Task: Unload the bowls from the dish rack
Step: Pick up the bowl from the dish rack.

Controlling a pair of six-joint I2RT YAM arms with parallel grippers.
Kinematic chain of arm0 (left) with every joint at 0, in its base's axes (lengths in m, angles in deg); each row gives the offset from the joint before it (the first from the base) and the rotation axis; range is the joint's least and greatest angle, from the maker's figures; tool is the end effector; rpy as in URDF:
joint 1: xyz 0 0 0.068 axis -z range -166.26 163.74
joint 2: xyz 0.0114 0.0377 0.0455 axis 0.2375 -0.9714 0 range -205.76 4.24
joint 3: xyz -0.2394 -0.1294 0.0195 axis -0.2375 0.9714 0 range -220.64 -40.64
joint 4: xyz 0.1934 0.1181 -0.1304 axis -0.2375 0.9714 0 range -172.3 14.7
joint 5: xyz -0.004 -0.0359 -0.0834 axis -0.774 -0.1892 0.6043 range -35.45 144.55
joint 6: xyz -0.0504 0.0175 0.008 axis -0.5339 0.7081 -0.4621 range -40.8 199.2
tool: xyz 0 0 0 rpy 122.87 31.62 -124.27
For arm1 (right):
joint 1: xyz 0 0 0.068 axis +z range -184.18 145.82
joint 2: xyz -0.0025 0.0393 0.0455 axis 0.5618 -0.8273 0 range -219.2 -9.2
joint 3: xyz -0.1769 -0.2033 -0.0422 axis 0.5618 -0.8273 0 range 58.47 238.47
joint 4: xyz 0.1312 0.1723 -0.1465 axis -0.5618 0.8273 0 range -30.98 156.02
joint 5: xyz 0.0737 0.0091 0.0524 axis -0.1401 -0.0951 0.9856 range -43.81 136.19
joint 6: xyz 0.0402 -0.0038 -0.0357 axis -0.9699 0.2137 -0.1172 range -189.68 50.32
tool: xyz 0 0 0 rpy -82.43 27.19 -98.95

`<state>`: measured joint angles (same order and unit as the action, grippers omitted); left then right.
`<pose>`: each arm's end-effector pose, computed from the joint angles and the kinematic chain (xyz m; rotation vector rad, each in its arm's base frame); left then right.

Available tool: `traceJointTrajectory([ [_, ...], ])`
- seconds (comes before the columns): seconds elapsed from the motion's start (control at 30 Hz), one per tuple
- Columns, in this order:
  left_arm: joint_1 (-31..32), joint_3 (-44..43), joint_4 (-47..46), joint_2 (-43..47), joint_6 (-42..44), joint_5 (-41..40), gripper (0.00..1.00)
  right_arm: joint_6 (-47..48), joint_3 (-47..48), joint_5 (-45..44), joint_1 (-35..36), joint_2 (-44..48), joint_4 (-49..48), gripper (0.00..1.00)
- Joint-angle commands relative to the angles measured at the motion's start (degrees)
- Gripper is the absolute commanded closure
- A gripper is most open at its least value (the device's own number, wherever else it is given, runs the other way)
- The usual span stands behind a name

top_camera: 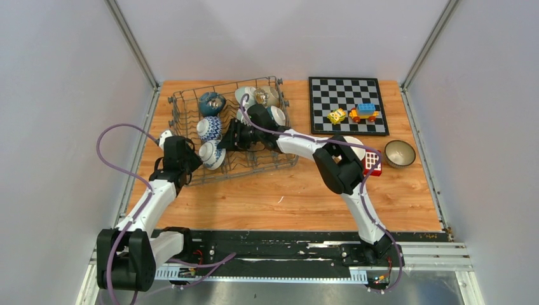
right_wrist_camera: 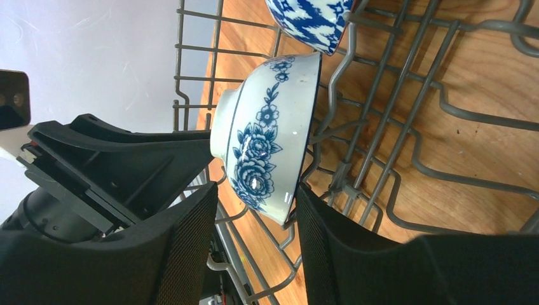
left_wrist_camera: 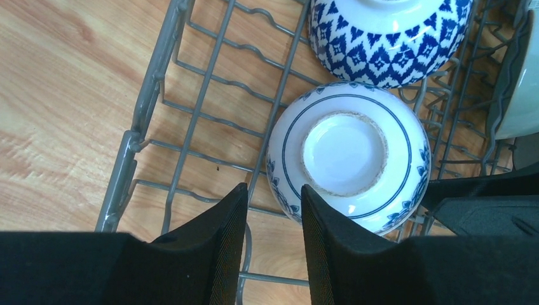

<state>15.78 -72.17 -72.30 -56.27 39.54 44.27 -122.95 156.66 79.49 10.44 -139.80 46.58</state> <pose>0.2182 -0.0015 0.2085 -0.8142 2.0923 -0.1924 0.3623 0.3850 0.1978 -0.2953 2.2411 1.6034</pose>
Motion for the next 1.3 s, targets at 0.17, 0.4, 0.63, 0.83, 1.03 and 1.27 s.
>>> traceJointTrajectory([
  [0.17, -0.5, 1.3, -2.3, -0.6, -0.6, 0.7, 0.62, -3.3, -0.2, 4.0, 0.9, -1.1, -6.4, 0.54],
  [0.4, -0.5, 1.5, -2.4, -0.9, -0.7, 1.0, 0.63, -3.3, 0.0, 5.1, 1.8, -1.4, -6.8, 0.59],
  [0.63, -0.5, 1.7, -2.8, -0.9, -0.8, 1.2, 0.63, -3.7, 1.3, 6.7, 2.5, -2.7, -7.2, 0.63],
  [0.83, -0.5, 1.9, -3.2, -1.3, -1.0, 1.8, 0.64, -5.8, 1.7, 6.9, 2.7, -4.0, -9.0, 0.66],
  [1.03, -0.5, 1.9, -3.1, -1.2, -0.9, 1.9, 0.64, -8.4, 1.3, 5.9, 2.7, -4.5, -12.7, 0.70],
  [1.27, -0.5, 2.1, -2.8, -0.6, -0.9, 2.2, 0.64, -9.9, 0.5, 5.3, 2.9, -4.7, -16.2, 0.83],
])
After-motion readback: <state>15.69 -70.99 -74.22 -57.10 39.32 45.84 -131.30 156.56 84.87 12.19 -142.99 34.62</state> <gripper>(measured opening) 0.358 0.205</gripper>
